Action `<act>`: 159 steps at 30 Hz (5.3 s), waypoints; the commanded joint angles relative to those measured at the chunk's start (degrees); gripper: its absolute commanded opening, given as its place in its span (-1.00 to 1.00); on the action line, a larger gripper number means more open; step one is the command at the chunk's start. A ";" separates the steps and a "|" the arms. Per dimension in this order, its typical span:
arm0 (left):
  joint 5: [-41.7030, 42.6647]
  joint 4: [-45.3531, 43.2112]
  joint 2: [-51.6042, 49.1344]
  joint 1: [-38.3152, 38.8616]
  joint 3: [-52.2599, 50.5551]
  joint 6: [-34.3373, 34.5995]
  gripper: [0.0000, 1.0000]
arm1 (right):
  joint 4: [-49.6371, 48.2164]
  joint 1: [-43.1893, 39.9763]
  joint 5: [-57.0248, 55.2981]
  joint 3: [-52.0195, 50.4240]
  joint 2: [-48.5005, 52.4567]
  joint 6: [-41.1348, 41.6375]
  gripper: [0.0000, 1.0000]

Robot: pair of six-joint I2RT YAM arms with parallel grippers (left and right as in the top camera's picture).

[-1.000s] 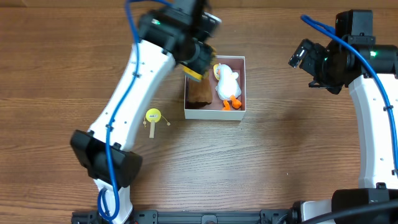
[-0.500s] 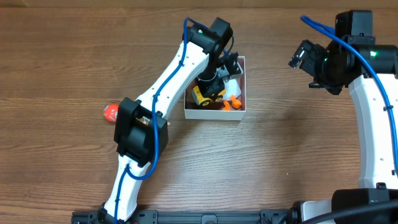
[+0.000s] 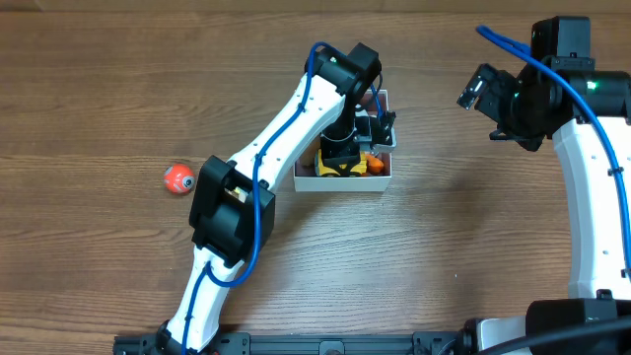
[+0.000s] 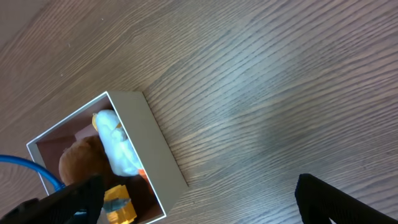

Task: Pack container
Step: 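Carry the excavator into the box and release it, then move the left gripper to the red ball toy and grasp it, then carry the red ball into the box and release it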

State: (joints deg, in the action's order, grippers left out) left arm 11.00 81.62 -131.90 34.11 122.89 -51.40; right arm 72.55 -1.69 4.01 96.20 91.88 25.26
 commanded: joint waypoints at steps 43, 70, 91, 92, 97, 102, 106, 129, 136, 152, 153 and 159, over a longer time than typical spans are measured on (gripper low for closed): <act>0.09 2.95 24.30 -41.66 -26.01 46.51 0.33 | 0.87 0.02 -0.92 -0.26 -0.13 -0.20 1.00; -8.52 -33.70 26.25 -45.00 -53.86 53.48 0.68 | 1.44 0.02 -0.90 -0.26 -0.13 -0.17 1.00; 6.40 -8.76 25.97 -31.26 -18.75 43.17 -0.65 | 0.96 0.02 -0.92 -0.26 -0.13 -0.20 1.00; 6.40 -8.85 25.94 -29.38 -17.31 42.29 -0.65 | 0.92 0.02 -0.92 -0.26 -0.13 -0.20 1.00; 3.74 -17.35 24.13 -13.14 -15.85 38.05 -0.40 | 0.44 0.02 -0.92 -0.26 -0.13 -0.20 1.00; -0.79 -21.55 17.84 -4.42 -15.85 37.66 -0.34 | 0.39 0.02 -0.92 -0.26 -0.13 -0.20 1.00; -2.03 -18.67 12.98 -3.13 -15.85 38.53 -0.40 | 1.16 0.02 -1.42 -0.26 -0.13 -0.22 1.00; -5.27 -0.07 13.64 -4.09 -4.87 39.85 -0.37 | 1.09 0.02 -1.79 -0.26 -0.13 -0.20 1.00; -2.99 2.51 13.84 -8.35 -5.14 44.50 -0.92 | 0.98 0.02 -1.81 -0.26 -0.13 -0.20 1.00; -2.40 -9.20 13.49 -6.71 -20.59 43.25 -0.78 | 0.00 0.02 -1.79 -0.26 -0.13 -0.20 1.00; -2.43 -9.60 13.49 -6.71 -21.29 43.25 -0.72 | 0.00 0.02 -1.77 -0.26 -0.13 -0.17 1.00; -2.40 -10.88 13.55 -6.71 -22.75 43.32 -0.72 | 0.00 0.02 -1.79 -0.26 -0.13 -0.20 1.00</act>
State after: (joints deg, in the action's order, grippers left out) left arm 7.57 70.61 -119.90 27.29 100.97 -8.40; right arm 72.88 -1.69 2.72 95.96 91.88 25.23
